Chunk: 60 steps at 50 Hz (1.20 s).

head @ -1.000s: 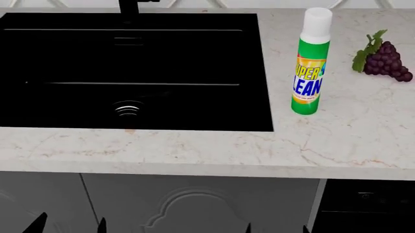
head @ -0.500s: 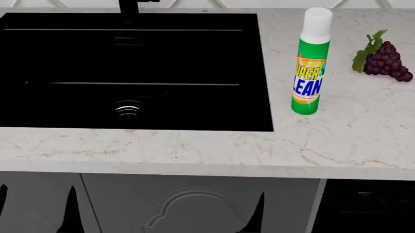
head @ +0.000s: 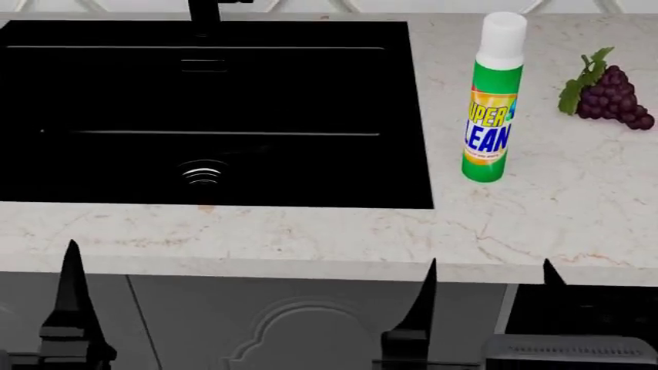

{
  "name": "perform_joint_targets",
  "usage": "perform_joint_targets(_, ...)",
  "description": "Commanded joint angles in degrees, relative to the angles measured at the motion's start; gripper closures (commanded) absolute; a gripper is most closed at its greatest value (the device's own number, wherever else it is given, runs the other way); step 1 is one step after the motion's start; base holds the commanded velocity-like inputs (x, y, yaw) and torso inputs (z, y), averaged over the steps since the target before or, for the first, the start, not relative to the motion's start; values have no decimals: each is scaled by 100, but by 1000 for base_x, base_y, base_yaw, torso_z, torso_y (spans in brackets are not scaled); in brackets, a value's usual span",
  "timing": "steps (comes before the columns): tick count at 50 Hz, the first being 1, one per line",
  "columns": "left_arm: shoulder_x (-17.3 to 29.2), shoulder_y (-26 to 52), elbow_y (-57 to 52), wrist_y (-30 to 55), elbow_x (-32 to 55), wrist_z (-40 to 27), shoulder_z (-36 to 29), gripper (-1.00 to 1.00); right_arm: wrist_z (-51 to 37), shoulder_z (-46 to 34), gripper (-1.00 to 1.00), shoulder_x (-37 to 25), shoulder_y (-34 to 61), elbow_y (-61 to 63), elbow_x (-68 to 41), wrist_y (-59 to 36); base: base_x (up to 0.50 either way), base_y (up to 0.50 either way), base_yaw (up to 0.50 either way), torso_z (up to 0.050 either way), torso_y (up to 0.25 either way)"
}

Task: Turn the sink spout to the right.

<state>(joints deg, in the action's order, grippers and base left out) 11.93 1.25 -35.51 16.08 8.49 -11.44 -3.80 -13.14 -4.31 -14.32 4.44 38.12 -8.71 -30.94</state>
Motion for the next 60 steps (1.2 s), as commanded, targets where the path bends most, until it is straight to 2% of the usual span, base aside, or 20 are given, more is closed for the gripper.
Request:
perform_joint_targets(1,151,100,-542,359,195,-126,189,-100,-98,128,-100,-135,172,469,-49,-392,0,0,0,0,0)
perform_joint_targets(9,265,236,-880,660,316,-219,306,-100,-155,198,-100,-183,232,725,-97,-597,0,0,0,0,0)
perform_joint_targets(26,374,257,-1045,737,476,-320,456,-100,-228,313,-100,-307,510,1154,-196,-1039,0,0,0,0,0)
perform_joint_targets(38,443,312,-1118,806,527,-379,462,-100,-174,294,-100,-409,562,1117,-195,-886,0,0,0,0,0)
perform_joint_targets(60,524,229,-1174,757,642,-446,509,-100,-201,246,-100,-410,401,1001,-214,-649,0,172,0,0,0)
